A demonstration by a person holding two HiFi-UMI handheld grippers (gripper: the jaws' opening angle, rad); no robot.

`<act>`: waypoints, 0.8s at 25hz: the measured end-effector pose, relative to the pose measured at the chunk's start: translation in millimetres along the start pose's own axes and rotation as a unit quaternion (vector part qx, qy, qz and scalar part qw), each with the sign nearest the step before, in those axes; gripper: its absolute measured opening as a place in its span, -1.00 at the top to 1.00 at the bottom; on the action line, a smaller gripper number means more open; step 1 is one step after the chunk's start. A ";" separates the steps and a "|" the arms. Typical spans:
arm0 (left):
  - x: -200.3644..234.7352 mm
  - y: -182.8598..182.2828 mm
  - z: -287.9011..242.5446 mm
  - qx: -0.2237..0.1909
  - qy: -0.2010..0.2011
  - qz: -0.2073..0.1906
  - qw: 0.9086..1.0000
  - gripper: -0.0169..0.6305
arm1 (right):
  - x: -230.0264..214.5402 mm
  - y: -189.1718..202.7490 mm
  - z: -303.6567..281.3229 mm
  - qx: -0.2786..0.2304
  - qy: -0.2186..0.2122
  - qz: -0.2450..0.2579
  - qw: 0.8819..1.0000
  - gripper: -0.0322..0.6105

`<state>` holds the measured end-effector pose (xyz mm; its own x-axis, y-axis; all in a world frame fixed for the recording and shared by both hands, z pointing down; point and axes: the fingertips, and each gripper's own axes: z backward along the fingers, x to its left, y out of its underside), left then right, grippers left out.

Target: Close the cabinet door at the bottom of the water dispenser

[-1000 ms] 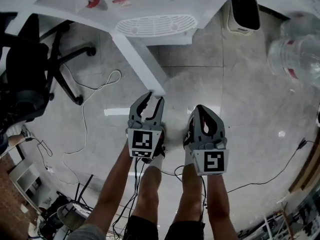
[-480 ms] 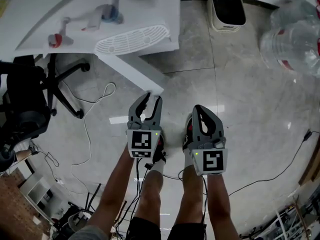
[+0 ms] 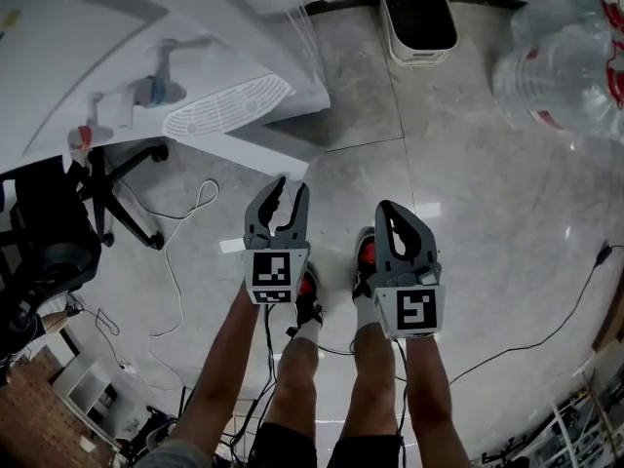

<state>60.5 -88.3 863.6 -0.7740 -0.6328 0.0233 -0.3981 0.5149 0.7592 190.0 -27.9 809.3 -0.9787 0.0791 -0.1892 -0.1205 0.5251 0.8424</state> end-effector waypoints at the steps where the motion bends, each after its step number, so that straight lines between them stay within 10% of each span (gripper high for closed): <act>1: -1.2 -2.2 -2.9 -0.001 -0.001 -0.003 1.000 0.48 | -4.1 -0.6 -0.8 -0.002 0.002 0.000 1.000 0.85; 20: -2.6 -42.0 -55.6 -0.012 -0.013 -0.021 1.000 0.48 | -51.5 -19.2 -35.5 -0.019 0.004 0.005 1.000 0.85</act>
<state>106.6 -140.4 867.9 -0.7697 -0.6379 -0.0252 -0.4185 0.4743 0.7745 236.8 -72.1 820.7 -0.9812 0.0771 -0.1767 -0.1167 0.4921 0.8627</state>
